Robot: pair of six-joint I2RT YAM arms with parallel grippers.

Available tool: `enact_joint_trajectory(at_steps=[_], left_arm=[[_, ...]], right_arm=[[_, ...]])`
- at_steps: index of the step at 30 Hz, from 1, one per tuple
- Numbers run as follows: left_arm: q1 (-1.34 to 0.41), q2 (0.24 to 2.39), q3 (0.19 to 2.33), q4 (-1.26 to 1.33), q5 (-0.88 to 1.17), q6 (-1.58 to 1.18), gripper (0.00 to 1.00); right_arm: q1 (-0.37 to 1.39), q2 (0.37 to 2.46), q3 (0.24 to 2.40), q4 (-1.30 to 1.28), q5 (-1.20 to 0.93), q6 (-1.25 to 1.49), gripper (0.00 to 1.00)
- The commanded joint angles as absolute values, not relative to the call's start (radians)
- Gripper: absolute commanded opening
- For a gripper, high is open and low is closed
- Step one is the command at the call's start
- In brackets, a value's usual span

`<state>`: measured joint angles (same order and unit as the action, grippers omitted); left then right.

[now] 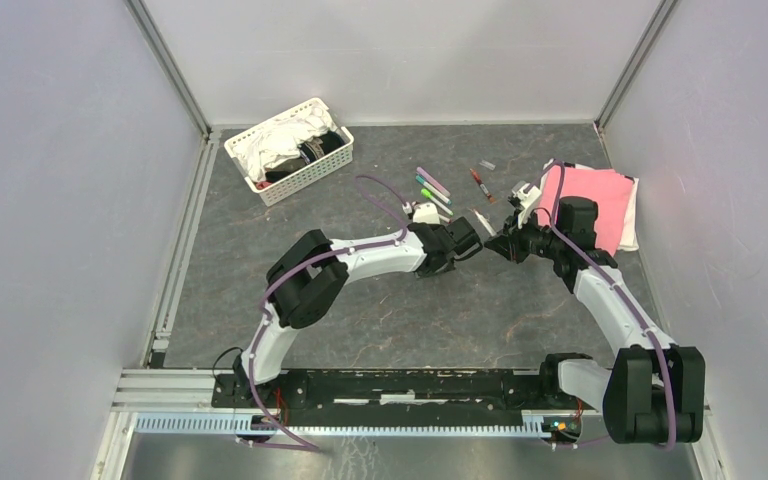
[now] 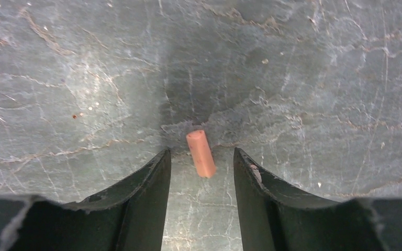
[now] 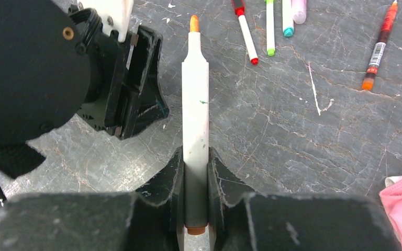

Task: Insert the pens into the pen caps
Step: Insert the pen cap onto the pen.

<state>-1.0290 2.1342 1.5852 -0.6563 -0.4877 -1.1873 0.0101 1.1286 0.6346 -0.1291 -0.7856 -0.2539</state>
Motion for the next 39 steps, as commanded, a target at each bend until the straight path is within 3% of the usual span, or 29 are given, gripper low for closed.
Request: enact_joint_trajectory(at_steps=[1,13,18,22,29,39], left_arm=[[-0.998,2.163,1.607,-0.704,-0.523,-1.245,0.51],[-0.996,2.222,1.663,-0.788,-0.465,-1.217,0.31],[-1.007,2.215,1.657,-0.818,-0.453,-1.232,0.32],[-1.015,2.210,1.653,-0.856,-0.446,-1.286,0.38],[-1.014,2.243,1.682,-0.877,-0.413,-1.340,0.37],[-1.014,2.265,1.698,-0.929,-0.429,-1.323,0.17]], right_arm=[[0.005,1.136,0.658,-0.109,-0.804,-0.239,0.00],[-0.024,1.146,0.657,-0.106,-0.799,-0.238,0.00],[-0.025,1.148,0.657,-0.107,-0.800,-0.238,0.00],[-0.025,1.147,0.657,-0.105,-0.802,-0.235,0.00],[-0.027,1.142,0.657,-0.103,-0.806,-0.232,0.00],[-0.031,1.138,0.655,-0.104,-0.812,-0.229,0.00]])
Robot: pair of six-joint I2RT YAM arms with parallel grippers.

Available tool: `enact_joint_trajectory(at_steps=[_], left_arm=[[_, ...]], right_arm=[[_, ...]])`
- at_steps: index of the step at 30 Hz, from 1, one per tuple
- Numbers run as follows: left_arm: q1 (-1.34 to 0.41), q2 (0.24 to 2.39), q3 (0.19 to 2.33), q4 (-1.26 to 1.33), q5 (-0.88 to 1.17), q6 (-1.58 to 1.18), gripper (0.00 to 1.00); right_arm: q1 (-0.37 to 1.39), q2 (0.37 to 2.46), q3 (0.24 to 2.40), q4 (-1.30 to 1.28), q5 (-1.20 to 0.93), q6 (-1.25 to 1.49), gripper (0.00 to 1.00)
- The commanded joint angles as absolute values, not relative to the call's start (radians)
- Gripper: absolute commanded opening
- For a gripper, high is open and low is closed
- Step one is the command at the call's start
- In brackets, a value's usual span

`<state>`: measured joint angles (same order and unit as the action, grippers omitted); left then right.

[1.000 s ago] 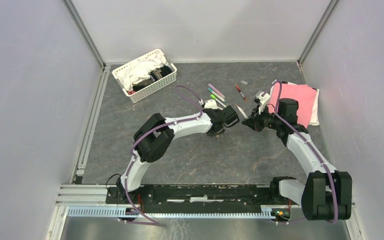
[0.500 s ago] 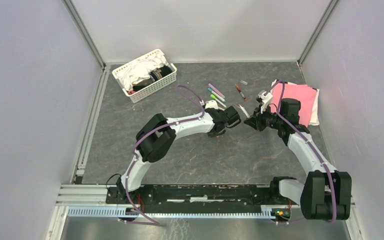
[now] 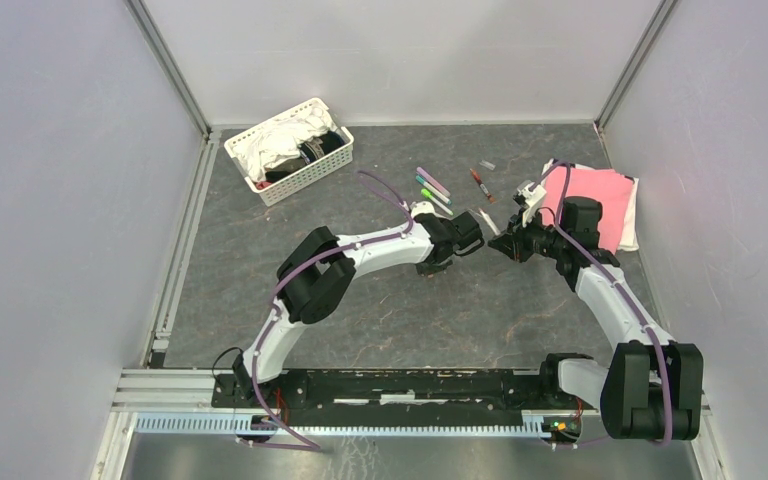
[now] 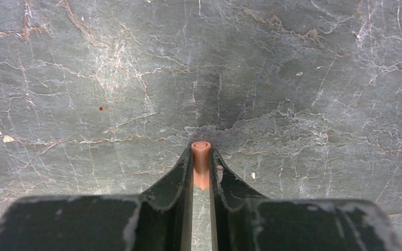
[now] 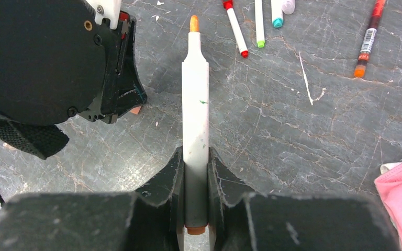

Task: Insert the pens into the pen caps
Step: Insert the pen cap onto the pen.

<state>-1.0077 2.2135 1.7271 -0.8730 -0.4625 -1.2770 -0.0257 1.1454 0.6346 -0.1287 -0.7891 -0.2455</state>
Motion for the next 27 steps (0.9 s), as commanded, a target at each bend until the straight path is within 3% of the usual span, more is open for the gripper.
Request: enact_joint_trajectory(at_steps=[1,6,20,25,27], left_arm=[[-1.013,2.261,1.687,-0.933,-0.435,-1.320,0.15],[-1.007,2.217,1.617,-0.933,-0.484,-1.277,0.11],[-0.984,2.085,1.340,-0.894,-0.583,-1.075,0.11],[-0.976,2.019,1.265,-0.782,-0.502,-1.019,0.16],[-0.975,2.019,1.269,-0.776,-0.483,-1.020,0.22]], right_arm=[[-0.032,1.138,0.654,-0.103,-0.814,-0.228,0.00],[-0.032,1.142,0.649,-0.096,-0.827,-0.221,0.00],[-0.032,1.163,0.631,-0.070,-0.861,-0.195,0.00],[-0.031,1.170,0.626,-0.064,-0.864,-0.189,0.00],[-0.033,1.173,0.626,-0.063,-0.865,-0.189,0.00]])
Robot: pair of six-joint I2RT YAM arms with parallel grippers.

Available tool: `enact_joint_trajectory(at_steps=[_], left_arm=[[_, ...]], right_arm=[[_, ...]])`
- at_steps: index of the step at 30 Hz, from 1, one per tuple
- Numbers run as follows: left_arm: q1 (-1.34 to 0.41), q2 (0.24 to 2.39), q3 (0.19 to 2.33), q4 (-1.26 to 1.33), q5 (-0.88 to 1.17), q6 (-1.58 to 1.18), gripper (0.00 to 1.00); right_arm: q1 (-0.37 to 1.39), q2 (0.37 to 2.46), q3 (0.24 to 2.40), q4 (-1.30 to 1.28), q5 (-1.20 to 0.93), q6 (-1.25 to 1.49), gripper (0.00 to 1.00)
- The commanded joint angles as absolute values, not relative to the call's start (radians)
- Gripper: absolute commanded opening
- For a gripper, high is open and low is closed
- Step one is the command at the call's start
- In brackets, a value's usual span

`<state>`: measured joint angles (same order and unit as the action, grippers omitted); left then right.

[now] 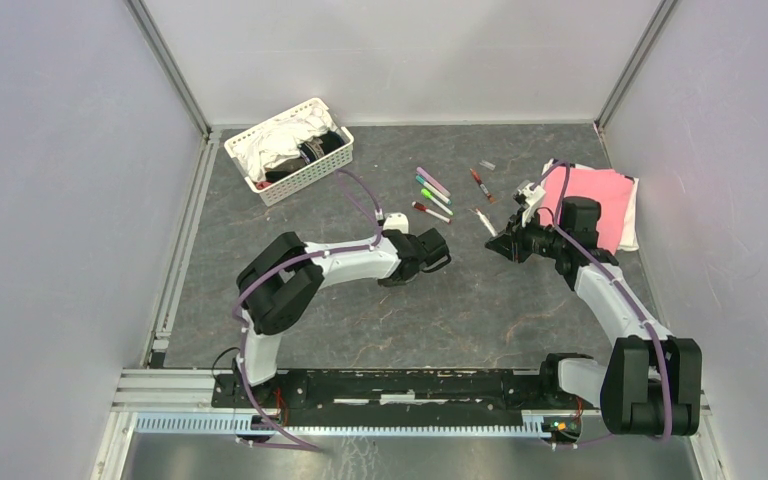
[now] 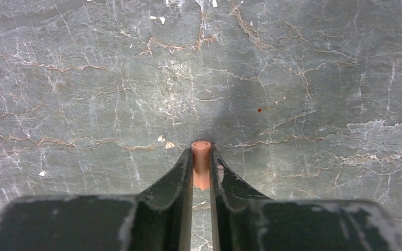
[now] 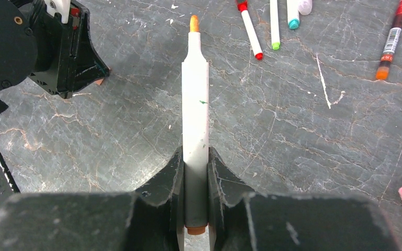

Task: Insert the pens into the pen caps
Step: Insert the pen cap onto the pen.

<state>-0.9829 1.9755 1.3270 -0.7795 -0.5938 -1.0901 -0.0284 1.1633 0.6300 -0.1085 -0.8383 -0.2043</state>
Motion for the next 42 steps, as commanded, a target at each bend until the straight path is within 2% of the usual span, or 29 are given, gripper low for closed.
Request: enact_joint_trajectory(at_steps=[1,3,7,17,24,31,38,42], left_arm=[[-0.976,2.021,1.271,-0.775,-0.472,-1.022,0.25],[-0.975,2.023,1.270,-0.765,-0.451,-1.025,0.32],[-0.973,2.008,1.242,-0.730,-0.407,-1.035,0.35],[-0.964,2.030,1.191,-0.693,-0.324,-1.111,0.33],[-0.957,2.025,1.149,-0.658,-0.276,-1.155,0.26],[-0.956,2.020,1.126,-0.655,-0.263,-1.178,0.25],[-0.956,2.010,1.123,-0.640,-0.272,-1.171,0.05],[-0.955,1.968,1.124,-0.624,-0.301,-1.161,0.02]], right_arm=[[-0.032,1.173,0.626,-0.063,-0.865,-0.189,0.00],[-0.031,1.173,0.624,-0.060,-0.867,-0.188,0.00],[-0.031,1.175,0.624,-0.058,-0.870,-0.186,0.00],[-0.031,1.176,0.624,-0.056,-0.885,-0.178,0.00],[-0.032,1.174,0.622,-0.054,-0.889,-0.175,0.00],[-0.032,1.172,0.621,-0.053,-0.891,-0.173,0.00],[-0.031,1.172,0.621,-0.051,-0.894,-0.174,0.00],[-0.031,1.171,0.607,-0.032,-0.915,-0.168,0.00]])
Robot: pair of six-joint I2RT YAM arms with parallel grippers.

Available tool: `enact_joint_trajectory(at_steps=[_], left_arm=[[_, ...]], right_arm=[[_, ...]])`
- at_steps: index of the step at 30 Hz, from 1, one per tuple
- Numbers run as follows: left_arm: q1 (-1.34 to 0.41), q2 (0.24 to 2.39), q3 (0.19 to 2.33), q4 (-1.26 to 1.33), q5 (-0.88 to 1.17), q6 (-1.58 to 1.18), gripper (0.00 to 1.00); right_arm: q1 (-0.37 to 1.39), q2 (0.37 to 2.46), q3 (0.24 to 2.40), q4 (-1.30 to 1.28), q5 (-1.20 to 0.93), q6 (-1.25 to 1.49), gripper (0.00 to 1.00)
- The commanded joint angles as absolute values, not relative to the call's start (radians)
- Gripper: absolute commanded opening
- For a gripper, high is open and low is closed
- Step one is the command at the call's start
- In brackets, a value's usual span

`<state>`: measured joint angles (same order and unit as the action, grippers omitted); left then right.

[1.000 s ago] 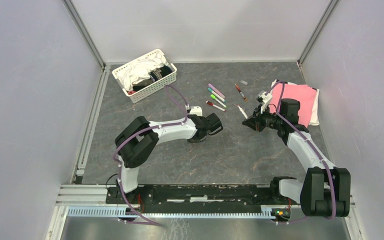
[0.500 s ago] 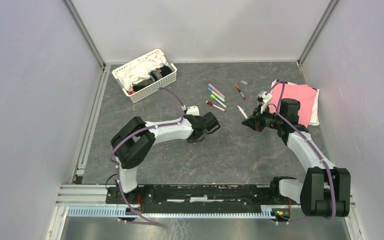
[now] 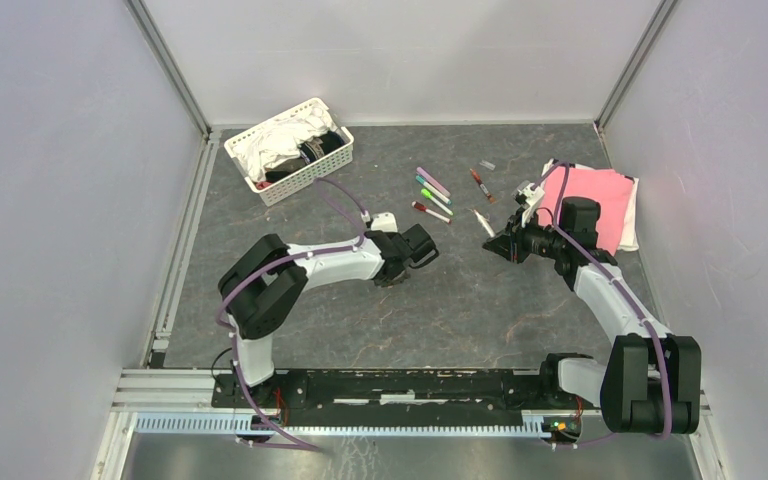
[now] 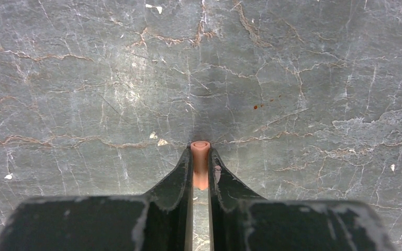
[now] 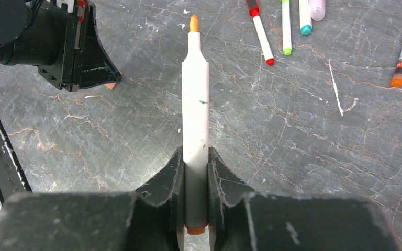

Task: Insert the pens into the pen caps
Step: Insert the pen cap onto the pen.

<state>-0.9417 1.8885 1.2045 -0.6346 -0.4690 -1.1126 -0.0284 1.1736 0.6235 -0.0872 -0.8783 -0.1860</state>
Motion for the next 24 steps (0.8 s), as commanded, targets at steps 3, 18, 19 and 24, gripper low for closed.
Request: enact_joint_trajectory(at_steps=[3,18,19,24], left_arm=[[-0.956,1.904,1.117,-0.586,-0.330,-1.141,0.02],[-0.956,1.556,0.797,-0.079,-0.392,-1.093,0.02],[-0.956,1.525,0.769,-0.045,-0.407,-1.089,0.02],[-0.952,1.394,0.641,0.113,-0.470,-1.087,0.02]], right_arm=[[-0.029,1.166,0.581,0.014,-0.948,-0.139,0.00],[0.122,1.209,0.321,0.534,-1.029,0.213,0.00],[0.137,1.214,0.306,0.559,-1.016,0.235,0.00],[0.215,1.225,0.190,0.807,-0.949,0.404,0.00]])
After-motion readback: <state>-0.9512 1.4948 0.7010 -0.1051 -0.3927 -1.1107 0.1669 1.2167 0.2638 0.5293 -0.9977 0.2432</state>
